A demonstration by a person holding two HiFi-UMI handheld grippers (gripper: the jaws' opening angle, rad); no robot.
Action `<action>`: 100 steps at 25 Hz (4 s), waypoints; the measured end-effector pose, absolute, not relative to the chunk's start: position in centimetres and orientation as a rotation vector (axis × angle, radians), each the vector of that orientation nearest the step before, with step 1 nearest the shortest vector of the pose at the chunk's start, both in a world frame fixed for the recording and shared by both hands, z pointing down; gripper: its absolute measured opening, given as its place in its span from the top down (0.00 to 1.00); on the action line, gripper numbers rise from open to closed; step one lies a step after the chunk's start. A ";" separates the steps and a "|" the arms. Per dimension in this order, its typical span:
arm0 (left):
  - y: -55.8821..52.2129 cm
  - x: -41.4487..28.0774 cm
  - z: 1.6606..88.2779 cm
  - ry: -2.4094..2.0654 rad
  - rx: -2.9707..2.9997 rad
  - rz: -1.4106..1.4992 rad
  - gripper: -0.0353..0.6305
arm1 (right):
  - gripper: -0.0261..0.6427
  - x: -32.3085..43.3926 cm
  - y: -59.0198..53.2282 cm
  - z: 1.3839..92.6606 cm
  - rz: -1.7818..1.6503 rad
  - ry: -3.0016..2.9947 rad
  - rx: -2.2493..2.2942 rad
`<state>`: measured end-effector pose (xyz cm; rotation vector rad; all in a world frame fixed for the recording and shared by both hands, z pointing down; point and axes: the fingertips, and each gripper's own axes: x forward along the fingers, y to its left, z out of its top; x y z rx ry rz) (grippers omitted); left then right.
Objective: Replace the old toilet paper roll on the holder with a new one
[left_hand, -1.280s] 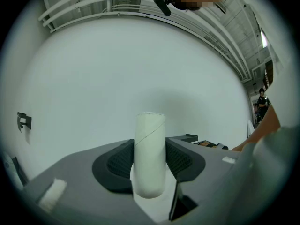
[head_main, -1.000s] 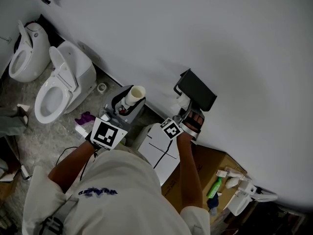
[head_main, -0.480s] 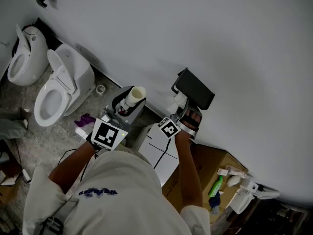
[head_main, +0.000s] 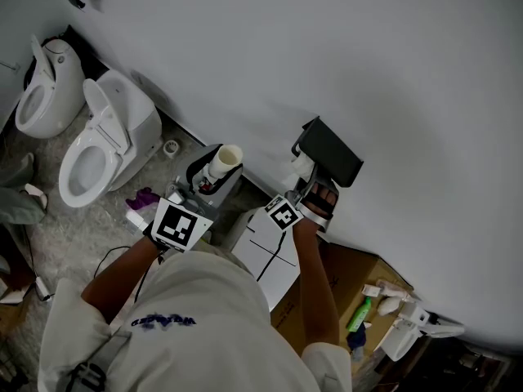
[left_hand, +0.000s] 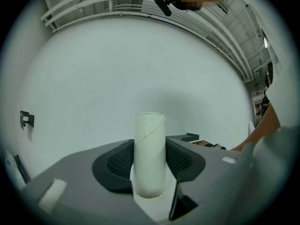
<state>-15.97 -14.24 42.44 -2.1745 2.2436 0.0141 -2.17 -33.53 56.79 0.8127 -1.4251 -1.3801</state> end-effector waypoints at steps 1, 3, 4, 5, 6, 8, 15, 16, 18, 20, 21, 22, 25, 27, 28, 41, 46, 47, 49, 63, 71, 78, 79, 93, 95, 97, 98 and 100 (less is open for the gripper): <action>-14.2 -16.0 42.6 2.247 -2.178 0.008 0.65 | 0.50 -2.2 -33.6 56.8 -1.381 -1.426 0.811; -14.1 -15.9 43.1 2.260 -2.188 0.006 0.65 | 0.50 -2.3 -33.6 56.9 -1.383 -1.427 0.808; -14.1 -15.9 43.2 2.264 -2.190 0.008 0.65 | 0.50 -2.4 -33.6 56.9 -1.384 -1.427 0.807; -14.1 -15.9 43.1 2.264 -2.190 0.005 0.65 | 0.50 -2.4 -33.6 56.9 -1.384 -1.428 0.806; -14.1 -15.9 43.1 2.261 -2.190 0.001 0.65 | 0.50 -2.5 -33.6 56.9 -1.383 -1.428 0.805; -14.1 -15.8 42.9 2.256 -2.189 0.002 0.65 | 0.50 -2.7 -33.6 56.9 -1.382 -1.429 0.804; -13.9 -15.9 42.8 2.247 -2.184 0.002 0.65 | 0.50 -3.1 -33.5 57.0 -1.380 -1.429 0.801; -13.9 -15.9 42.7 2.245 -2.182 0.003 0.65 | 0.50 -3.2 -33.5 57.1 -1.379 -1.431 0.801; -13.8 -15.8 42.9 2.249 -2.188 0.000 0.65 | 0.50 -3.3 -33.5 57.0 -1.378 -1.432 0.800; -13.6 -15.8 43.2 2.264 -2.197 0.014 0.65 | 0.50 -3.4 -33.5 56.9 -1.379 -1.428 0.798; -13.6 -15.7 43.2 2.269 -2.198 0.020 0.65 | 0.50 -3.4 -33.5 56.9 -1.380 -1.426 0.798; -13.6 -15.7 43.2 2.268 -2.197 0.017 0.65 | 0.50 -3.4 -33.5 56.9 -1.380 -1.426 0.798; -13.6 -15.8 42.8 2.253 -2.186 -0.007 0.65 | 0.50 -3.5 -33.6 57.1 -1.378 -1.429 0.795; -13.6 -15.9 42.5 2.254 -2.174 0.002 0.65 | 0.50 -3.5 -33.7 57.1 -1.378 -1.430 0.793; -13.6 -15.9 42.5 2.256 -2.171 0.005 0.65 | 0.50 -3.6 -33.7 57.1 -1.379 -1.431 0.793; -11.5 -15.7 42.9 2.236 -2.170 0.023 0.65 | 0.50 -4.8 -32.3 58.1 -1.343 -1.452 0.781; -10.7 -14.4 43.2 2.244 -2.222 -0.055 0.65 | 0.50 -4.8 -32.1 57.8 -1.367 -1.434 0.757; -10.8 -14.3 43.1 2.236 -2.235 -0.083 0.65 | 0.50 -4.8 -32.3 57.6 -1.364 -1.432 0.763; -11.1 -14.2 42.3 2.198 -2.252 -0.110 0.65 | 0.48 -5.0 -32.4 57.3 -1.330 -1.437 0.779; -8.9 -10.8 40.1 2.035 -2.335 -0.144 0.65 | 0.33 -5.2 -21.5 63.5 -0.990 -1.821 0.592; -4.1 -10.9 40.2 1.994 -2.381 -0.145 0.65 | 0.38 -0.7 -15.2 56.9 -1.128 -1.702 0.845; 1.5 -12.0 39.6 1.975 -2.384 -0.099 0.65 | 0.60 4.8 -7.3 46.3 -0.853 -1.962 1.297; 2.4 -12.1 39.5 1.979 -2.382 -0.090 0.65 | 0.62 5.6 -6.1 45.0 -0.804 -1.996 1.353; 12.4 -11.8 40.8 1.967 -2.411 -0.038 0.65 | 0.94 10.9 6.3 39.4 -0.360 -2.289 1.642; 13.1 -11.7 40.6 1.968 -2.412 -0.014 0.65 | 0.95 11.1 7.4 38.7 -0.317 -2.319 1.665; 13.3 -11.4 40.3 1.964 -2.415 0.020 0.65 | 0.95 11.5 8.0 38.1 -0.246 -2.370 1.674; 13.3 -11.2 40.1 1.954 -2.416 0.030 0.65 | 0.95 11.7 8.3 37.9 -0.194 -2.401 1.675; 13.3 -10.8 39.6 1.921 -2.408 0.033 0.65 | 0.96 12.4 8.9 37.6 -0.090 -2.458 1.685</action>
